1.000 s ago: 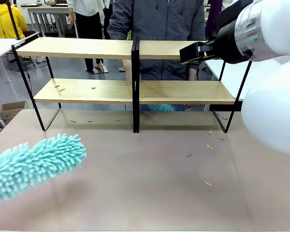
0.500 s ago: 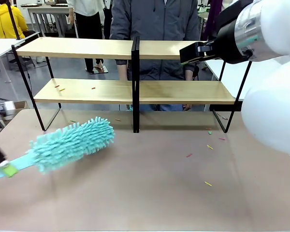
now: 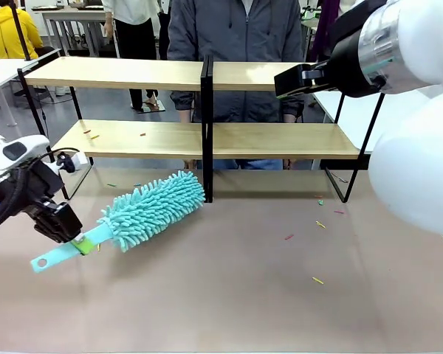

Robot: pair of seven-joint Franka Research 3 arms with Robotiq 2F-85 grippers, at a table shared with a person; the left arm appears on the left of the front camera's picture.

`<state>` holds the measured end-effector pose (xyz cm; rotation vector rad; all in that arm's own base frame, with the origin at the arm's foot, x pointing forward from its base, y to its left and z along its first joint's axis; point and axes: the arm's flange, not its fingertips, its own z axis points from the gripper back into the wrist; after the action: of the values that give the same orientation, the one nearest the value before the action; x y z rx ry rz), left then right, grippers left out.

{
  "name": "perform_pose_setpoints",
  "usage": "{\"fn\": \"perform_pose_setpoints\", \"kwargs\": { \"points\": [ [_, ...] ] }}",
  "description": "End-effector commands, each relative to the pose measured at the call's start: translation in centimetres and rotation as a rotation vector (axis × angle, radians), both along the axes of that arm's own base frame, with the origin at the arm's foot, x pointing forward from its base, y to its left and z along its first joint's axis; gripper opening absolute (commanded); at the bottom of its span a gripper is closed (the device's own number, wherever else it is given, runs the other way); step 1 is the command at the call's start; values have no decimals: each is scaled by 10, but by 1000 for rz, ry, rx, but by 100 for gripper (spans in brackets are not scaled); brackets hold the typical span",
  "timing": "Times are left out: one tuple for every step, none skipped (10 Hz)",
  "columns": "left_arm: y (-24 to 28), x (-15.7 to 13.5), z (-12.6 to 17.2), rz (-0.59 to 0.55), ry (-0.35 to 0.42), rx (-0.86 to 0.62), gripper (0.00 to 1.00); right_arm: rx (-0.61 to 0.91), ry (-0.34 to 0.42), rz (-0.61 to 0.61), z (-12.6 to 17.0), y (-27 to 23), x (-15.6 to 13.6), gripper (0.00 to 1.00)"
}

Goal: Clean the shelves.
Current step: Clean another randomly selected level of the Shelf with the Duster.

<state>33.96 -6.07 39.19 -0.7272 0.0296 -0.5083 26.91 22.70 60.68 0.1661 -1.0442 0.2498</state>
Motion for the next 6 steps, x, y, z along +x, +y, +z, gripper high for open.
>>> {"fn": "perform_pose_setpoints", "kwargs": {
  "points": [
    [20, -7, 7, -13, -6, -4, 13, 1, -1, -1, 1, 0, 1, 100],
    [0, 0, 0, 0, 0, 0, 13, 1, -1, -1, 1, 0, 1, 100],
    [-10, 3, -5, 47, -28, 27, 13, 1, -1, -1, 1, 0, 1, 100],
    [-18, 9, -11, 95, -48, 66, 13, 1, -1, -1, 1, 0, 1, 100],
    [-25, 14, -15, 112, -61, 102, 13, 1, -1, -1, 1, 0, 1, 100],
    [-34, 21, -18, 158, -85, 109, 13, 1, -1, -1, 1, 0, 1, 100]
  ]
}}
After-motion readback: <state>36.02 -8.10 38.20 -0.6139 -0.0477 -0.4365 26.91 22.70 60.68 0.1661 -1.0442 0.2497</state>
